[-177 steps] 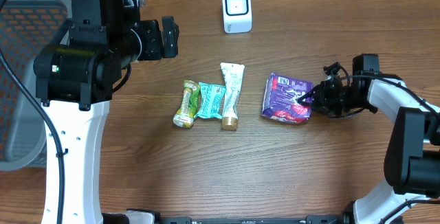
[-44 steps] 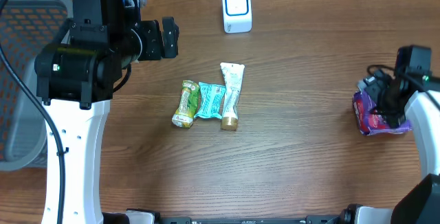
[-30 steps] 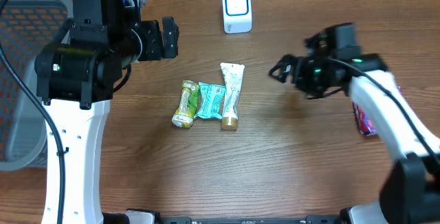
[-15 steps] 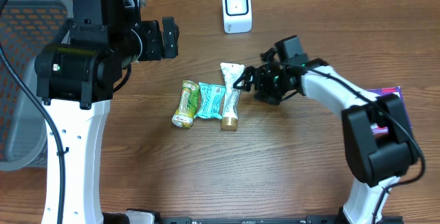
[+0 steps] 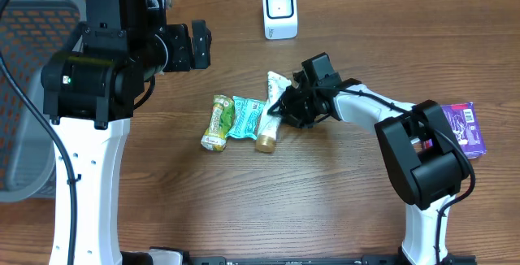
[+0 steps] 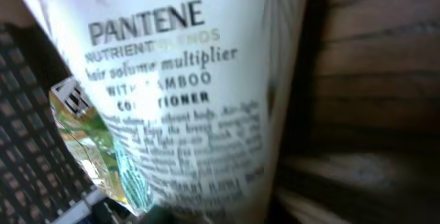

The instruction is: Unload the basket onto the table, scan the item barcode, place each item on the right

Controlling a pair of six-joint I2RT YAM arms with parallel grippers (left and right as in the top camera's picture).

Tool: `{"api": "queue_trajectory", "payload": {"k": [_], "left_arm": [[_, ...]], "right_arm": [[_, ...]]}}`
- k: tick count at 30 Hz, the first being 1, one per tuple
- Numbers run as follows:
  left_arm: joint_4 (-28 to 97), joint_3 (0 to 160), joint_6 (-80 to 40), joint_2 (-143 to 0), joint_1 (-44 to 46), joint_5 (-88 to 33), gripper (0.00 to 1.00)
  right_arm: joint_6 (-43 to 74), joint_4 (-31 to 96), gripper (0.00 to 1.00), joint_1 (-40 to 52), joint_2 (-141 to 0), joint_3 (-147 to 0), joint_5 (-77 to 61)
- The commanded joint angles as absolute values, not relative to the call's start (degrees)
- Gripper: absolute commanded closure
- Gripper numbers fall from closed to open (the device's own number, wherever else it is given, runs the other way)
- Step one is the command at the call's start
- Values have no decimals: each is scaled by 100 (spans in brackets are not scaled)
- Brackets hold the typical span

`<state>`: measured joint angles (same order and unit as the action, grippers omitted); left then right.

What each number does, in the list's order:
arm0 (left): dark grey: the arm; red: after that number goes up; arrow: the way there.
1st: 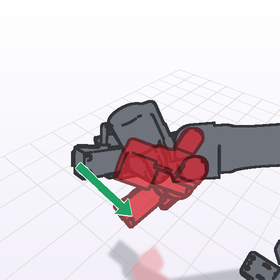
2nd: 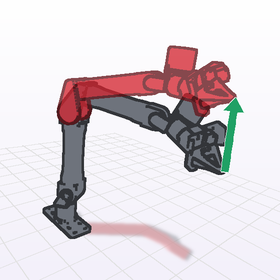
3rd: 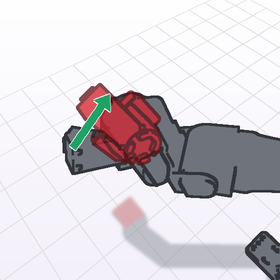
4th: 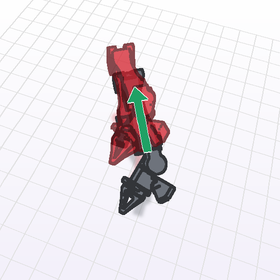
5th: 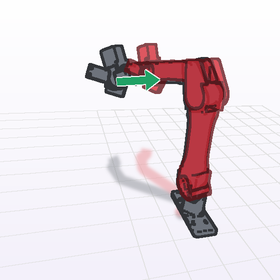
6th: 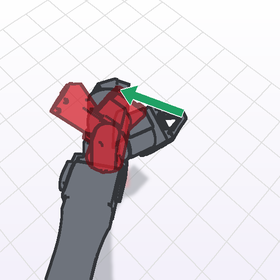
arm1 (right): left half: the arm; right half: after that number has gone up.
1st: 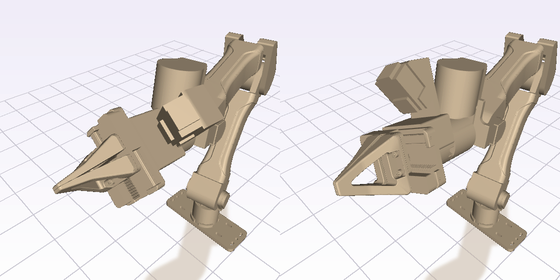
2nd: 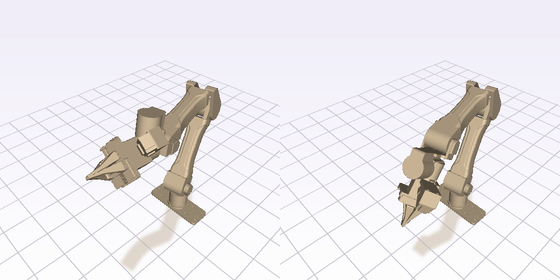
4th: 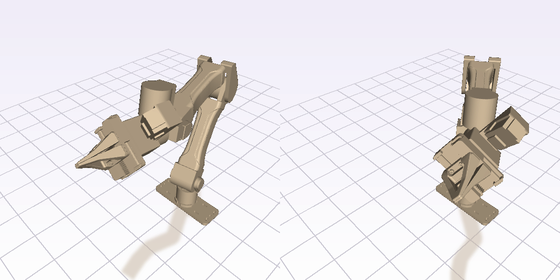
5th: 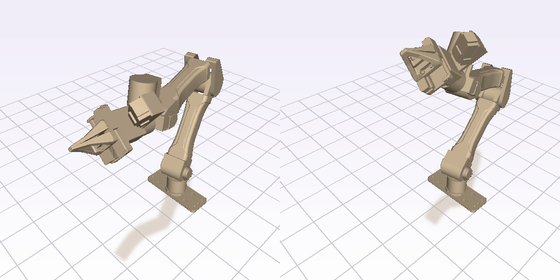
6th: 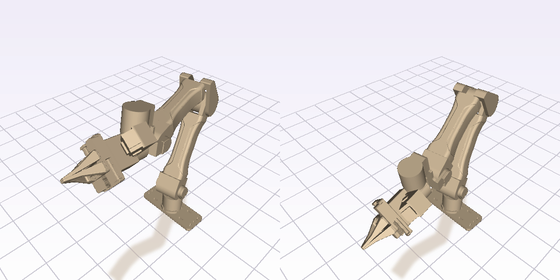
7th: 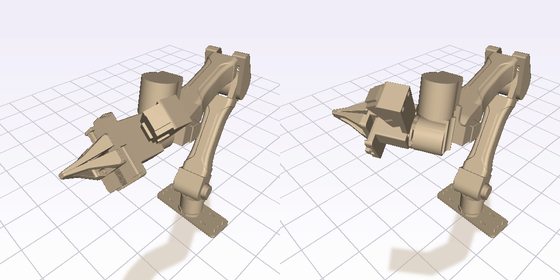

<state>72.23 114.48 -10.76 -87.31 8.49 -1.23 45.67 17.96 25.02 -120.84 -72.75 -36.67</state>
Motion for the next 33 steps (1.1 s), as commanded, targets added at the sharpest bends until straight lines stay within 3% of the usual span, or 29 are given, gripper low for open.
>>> {"api": "queue_trajectory", "payload": {"k": [1, 3, 6, 11, 13, 14, 16, 17, 20, 24, 27, 33], "left_arm": [[7203, 11452, -1028, -8774, 827, -104, 0], [7203, 11452, -1028, -8774, 827, -104, 0], [7203, 11452, -1028, -8774, 827, -104, 1], [7205, 11452, -1028, -8774, 827, -104, 1], [7207, 11452, -1028, -8774, 827, -104, 0], [7207, 11452, -1028, -8774, 827, -104, 0], [7207, 11452, -1028, -8774, 827, -104, 0], [7205, 11452, -1028, -8774, 827, -104, 0], [7207, 11452, -1028, -8774, 827, -104, 0], [7210, 11452, -1028, -8774, 827, -104, 0], [7214, 11452, -1028, -8774, 827, -104, 0], [7216, 11452, -1028, -8774, 827, -104, 0]], "right_arm": [[4604, 1723, 91, 2517, -12269, -7284, -3632], [4466, 1752, 96, 2499, -12269, -7321, -3833], [3857, 2414, 96, 2462, -12151, -7614, -3854], [429, 5527, 85, 2467, -11966, -9166, -2283], [-224, 6001, 84, 2480, -11966, -9376, -1293], [-370, 6042, 82, 2480, -11966, -9378, -644], [-403, 6036, 66, 2480, -11968, -9378, 99], [-729, 6036, 51, 2480, -11966, -9378, 202], [-1066, 6018, 45, 2480, -11966, -9378, 209], [-825, 5819, 20, 2480, -11966, -9883, 209], [-443, 5817, 13, 2480, -11966, -10558, 49], [-110, 5732, 15, 2665, -11974, -10512, -23]]}}
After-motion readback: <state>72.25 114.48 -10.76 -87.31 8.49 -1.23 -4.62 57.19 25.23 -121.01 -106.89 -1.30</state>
